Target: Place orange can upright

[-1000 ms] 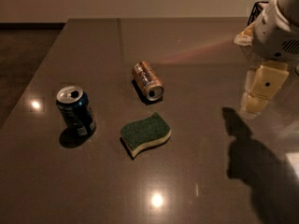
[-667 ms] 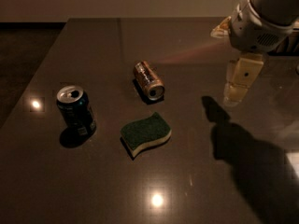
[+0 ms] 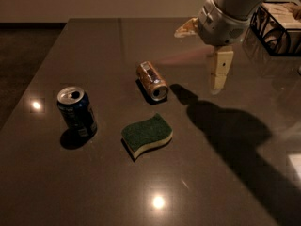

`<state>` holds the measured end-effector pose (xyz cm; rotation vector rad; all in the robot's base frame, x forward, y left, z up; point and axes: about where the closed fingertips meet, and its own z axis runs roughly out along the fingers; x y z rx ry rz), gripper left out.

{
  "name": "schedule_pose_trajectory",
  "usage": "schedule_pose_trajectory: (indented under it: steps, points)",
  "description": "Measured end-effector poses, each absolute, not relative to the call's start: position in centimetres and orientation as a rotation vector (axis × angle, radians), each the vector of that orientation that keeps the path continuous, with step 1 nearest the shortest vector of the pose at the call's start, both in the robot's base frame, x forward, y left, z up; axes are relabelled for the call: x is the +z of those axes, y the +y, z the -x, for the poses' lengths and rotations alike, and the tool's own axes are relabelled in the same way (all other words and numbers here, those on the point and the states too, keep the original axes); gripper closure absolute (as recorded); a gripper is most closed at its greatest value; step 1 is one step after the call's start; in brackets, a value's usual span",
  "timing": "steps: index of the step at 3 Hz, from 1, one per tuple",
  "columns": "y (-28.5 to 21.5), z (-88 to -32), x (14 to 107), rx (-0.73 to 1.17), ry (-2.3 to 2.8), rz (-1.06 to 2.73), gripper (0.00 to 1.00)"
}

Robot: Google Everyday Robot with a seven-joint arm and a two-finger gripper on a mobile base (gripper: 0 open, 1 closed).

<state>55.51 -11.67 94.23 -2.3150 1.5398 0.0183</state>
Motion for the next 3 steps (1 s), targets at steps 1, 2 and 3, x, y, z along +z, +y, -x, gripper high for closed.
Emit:
schedule_pose_trajectory:
  steps: [1, 2, 3]
  points:
    - [-8.8, -56.0, 93.3, 0.055, 1.258, 2.477, 0.0]
    - [-5.4, -55.5, 92.2, 0.056, 0.965, 2.613, 0.0]
    - [-2.5, -55.1, 90.6, 0.069, 0.707, 2.734, 0.0]
